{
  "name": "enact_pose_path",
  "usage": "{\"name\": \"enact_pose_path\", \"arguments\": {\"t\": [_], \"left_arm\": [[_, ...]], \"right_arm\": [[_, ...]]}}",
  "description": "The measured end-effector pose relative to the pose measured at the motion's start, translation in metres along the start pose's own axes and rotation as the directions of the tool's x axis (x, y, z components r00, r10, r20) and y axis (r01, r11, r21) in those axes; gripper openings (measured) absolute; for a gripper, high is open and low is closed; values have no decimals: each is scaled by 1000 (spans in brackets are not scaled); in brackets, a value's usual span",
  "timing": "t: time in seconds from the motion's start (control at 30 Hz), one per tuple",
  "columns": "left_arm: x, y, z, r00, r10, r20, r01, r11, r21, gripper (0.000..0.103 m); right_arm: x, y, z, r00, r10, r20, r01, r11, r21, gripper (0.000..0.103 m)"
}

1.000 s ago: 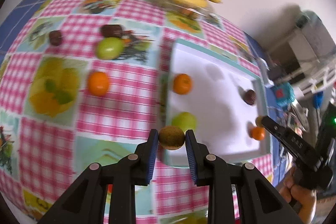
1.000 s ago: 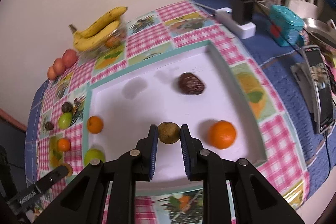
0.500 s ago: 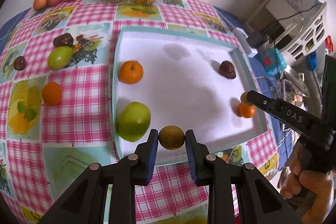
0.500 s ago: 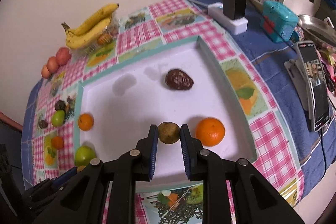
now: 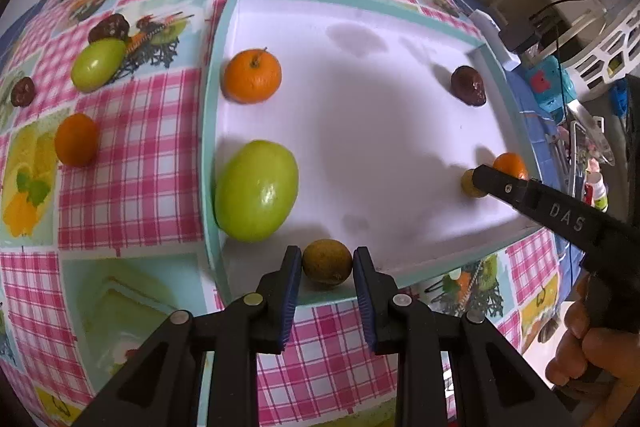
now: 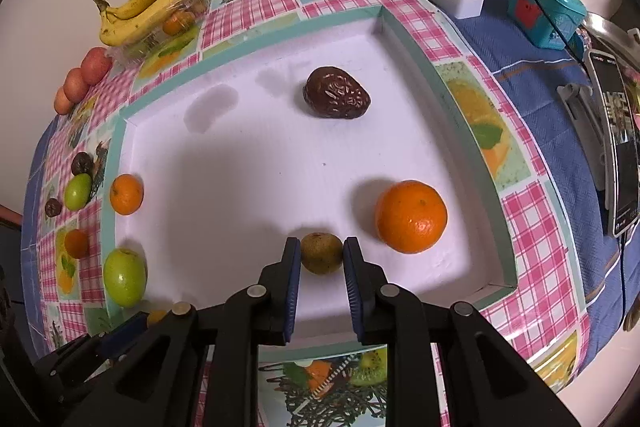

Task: Organize fruits
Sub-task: 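Lower the kiwi into the tray and open the right tool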

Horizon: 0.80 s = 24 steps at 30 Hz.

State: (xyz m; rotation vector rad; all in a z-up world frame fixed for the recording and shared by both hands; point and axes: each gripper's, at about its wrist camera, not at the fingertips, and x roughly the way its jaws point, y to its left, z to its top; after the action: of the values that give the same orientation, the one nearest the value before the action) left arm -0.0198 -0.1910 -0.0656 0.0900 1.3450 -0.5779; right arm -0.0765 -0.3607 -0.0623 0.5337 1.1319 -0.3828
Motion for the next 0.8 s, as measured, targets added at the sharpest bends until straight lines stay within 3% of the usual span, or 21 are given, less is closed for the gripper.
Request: {"name": "enact_pose_path", "arguments": {"t": [0.43,0.8], "left_arm": [[-1,-1,2,1000,-28,-11,28,1000,2,29],[-26,-6,4,997,-46,54,44,999,32,30]], "right_arm": [[0,3,2,1000,-1,-4,1,1000,-15,23],[-27,4,7,997,15,80,-13,1000,-25,24]]}}
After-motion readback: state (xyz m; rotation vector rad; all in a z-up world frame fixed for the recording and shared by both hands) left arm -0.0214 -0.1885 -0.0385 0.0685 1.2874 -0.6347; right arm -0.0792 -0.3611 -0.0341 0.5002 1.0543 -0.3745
